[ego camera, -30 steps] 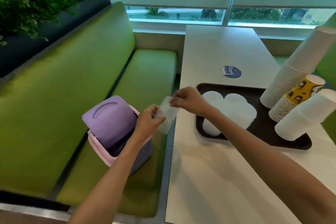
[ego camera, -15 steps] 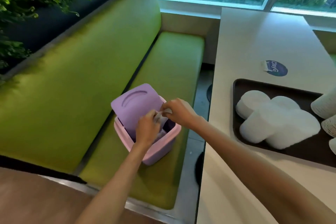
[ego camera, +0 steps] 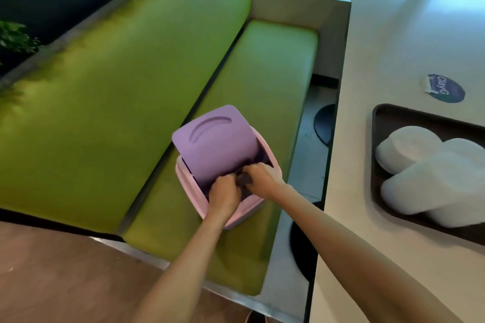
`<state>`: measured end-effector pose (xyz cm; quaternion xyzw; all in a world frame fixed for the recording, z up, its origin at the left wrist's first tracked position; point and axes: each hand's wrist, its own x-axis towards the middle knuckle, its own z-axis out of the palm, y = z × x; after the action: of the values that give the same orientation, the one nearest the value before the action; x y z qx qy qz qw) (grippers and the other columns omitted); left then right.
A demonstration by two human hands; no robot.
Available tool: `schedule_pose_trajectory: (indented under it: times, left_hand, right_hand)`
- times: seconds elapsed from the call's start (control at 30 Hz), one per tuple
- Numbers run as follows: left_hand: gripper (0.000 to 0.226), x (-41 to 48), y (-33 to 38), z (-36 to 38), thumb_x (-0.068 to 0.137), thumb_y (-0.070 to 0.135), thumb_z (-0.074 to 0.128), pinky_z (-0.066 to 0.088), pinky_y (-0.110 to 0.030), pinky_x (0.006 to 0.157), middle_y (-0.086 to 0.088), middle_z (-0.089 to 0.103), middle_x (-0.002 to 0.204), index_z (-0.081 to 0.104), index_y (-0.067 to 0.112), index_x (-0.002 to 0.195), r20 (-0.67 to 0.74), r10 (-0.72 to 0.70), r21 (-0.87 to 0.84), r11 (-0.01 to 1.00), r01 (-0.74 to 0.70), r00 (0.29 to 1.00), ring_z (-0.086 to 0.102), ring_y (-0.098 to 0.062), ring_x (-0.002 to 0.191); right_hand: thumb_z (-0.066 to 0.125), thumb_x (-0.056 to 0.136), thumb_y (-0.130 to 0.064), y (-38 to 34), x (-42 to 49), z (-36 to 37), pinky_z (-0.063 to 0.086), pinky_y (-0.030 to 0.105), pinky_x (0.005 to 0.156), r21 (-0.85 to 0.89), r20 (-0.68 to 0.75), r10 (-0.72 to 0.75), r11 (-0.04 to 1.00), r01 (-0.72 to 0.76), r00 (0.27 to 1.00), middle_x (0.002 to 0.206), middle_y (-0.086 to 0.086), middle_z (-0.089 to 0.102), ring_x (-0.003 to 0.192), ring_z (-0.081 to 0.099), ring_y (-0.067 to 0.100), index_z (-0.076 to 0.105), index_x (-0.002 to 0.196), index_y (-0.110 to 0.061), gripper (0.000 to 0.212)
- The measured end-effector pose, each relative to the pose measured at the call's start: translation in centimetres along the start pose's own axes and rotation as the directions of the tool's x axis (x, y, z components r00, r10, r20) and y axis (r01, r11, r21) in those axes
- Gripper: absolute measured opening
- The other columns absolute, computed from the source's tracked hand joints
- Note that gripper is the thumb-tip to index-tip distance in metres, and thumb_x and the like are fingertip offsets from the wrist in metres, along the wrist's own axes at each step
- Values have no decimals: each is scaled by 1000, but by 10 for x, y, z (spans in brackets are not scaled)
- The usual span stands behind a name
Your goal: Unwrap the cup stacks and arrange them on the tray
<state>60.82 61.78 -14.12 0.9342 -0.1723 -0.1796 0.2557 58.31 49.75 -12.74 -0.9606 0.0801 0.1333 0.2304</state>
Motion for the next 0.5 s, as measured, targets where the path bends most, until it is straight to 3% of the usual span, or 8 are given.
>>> schedule_pose_trajectory:
  times: [0.1,0.17,0.27,0.37,0.5]
  left_hand:
    - [22,0,-4,2,87,8,50,41,-36,67,-18,67,105,66,7,102,-3,-44,-23,999,44,999,59,-40,97]
    - [24,1,-5,4,89,13,54,45,-42,76,-20,63,114,62,4,110,20,-72,23,997,71,997,57,-41,104]
    - [44,1,-6,6,92,21,56,43,-46,91,-19,45,133,44,5,131,79,-114,79,991,108,990,50,-41,115]
    - [54,1,-2,7,94,19,51,41,-46,94,-19,33,141,29,8,142,94,-126,123,986,114,988,47,-40,120]
    - [45,-5,11,3,96,18,46,40,-45,92,-17,37,137,35,12,139,72,-101,128,988,91,992,46,-39,120]
  right_hand:
    - [60,87,-17,3,3,7,44,37,86,13,33,1,1000,-1,999,124,13,61,112,57,33,58,122,-6,37]
    - [63,84,-13,4,3,10,42,38,96,9,50,-16,1000,15,999,132,15,55,120,52,33,48,134,-5,53]
    - [64,84,-11,5,-1,7,35,34,104,21,40,-35,999,34,999,145,14,45,130,43,31,31,148,-7,72]
    - [59,86,-9,6,-5,3,37,34,102,55,-39,-48,997,50,998,141,15,48,126,48,31,36,146,-9,64]
    - [55,90,-14,8,-17,-7,42,33,92,67,-129,-45,996,54,991,129,10,55,116,54,27,51,136,-12,46]
